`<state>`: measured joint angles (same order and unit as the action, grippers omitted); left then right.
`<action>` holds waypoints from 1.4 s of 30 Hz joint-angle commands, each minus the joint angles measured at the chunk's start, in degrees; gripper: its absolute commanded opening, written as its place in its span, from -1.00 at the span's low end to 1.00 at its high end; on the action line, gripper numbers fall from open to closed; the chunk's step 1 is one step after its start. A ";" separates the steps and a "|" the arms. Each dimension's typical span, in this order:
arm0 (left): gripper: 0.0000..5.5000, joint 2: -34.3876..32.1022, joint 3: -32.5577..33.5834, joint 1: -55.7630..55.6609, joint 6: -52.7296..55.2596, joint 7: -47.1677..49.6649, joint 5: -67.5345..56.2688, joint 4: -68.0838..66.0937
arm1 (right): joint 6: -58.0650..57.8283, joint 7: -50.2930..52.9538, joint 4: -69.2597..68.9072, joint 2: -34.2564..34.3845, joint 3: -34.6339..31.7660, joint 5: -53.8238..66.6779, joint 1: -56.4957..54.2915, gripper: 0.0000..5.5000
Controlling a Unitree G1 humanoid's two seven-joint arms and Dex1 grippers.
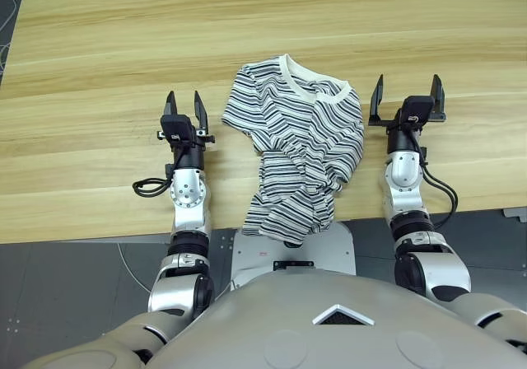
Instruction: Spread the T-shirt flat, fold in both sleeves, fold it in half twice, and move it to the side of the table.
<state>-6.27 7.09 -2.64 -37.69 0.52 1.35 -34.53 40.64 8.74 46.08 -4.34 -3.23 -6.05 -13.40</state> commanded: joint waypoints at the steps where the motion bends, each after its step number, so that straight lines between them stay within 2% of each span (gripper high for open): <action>1: -0.15 0.48 -0.18 -0.38 0.03 0.66 0.11 -0.45 | -0.26 0.03 0.75 0.19 0.14 -0.06 0.07 1.00; 9: -0.15 -3.42 1.57 -5.08 1.79 -0.30 -0.71 1.98 | -0.36 0.14 0.63 0.31 0.17 -0.10 -0.06 1.00; 13: -0.15 -5.96 0.92 -10.18 6.99 -2.64 -0.96 4.62 | -0.60 0.27 0.52 0.52 0.26 -0.16 -0.41 1.00; 15: -0.04 -7.49 -0.96 -13.38 10.83 -5.45 0.19 4.25 | -0.76 0.49 0.47 0.66 0.23 -0.16 -0.56 1.00; 19: 0.20 -9.73 -7.13 -20.64 19.50 -16.78 1.81 -0.52 | -1.00 0.46 0.31 0.61 -0.08 0.21 -1.20 1.00; 22: 0.20 -8.70 -7.75 -25.73 24.04 -22.72 -0.80 -4.06 | -1.20 0.18 0.77 0.51 -0.22 0.43 -1.95 1.00; 31: 0.20 -6.61 -6.72 -42.59 27.93 -25.76 -0.91 -28.58 | -1.15 0.05 1.22 0.94 -0.23 0.68 -3.16 1.00; 36: 0.20 -5.53 -5.76 -46.11 33.23 -31.57 -1.81 -36.33 | -1.16 0.07 0.85 1.43 -0.03 0.58 -3.12 1.00; 42: 0.20 -5.46 -6.60 -46.00 34.91 -31.08 0.28 -39.44 | -1.52 0.02 -0.79 1.80 0.14 0.60 -2.40 1.00</action>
<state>-11.64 0.76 -47.51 -3.89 -31.10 0.53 -72.94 39.89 8.94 46.56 -3.00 -3.26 -5.84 -15.71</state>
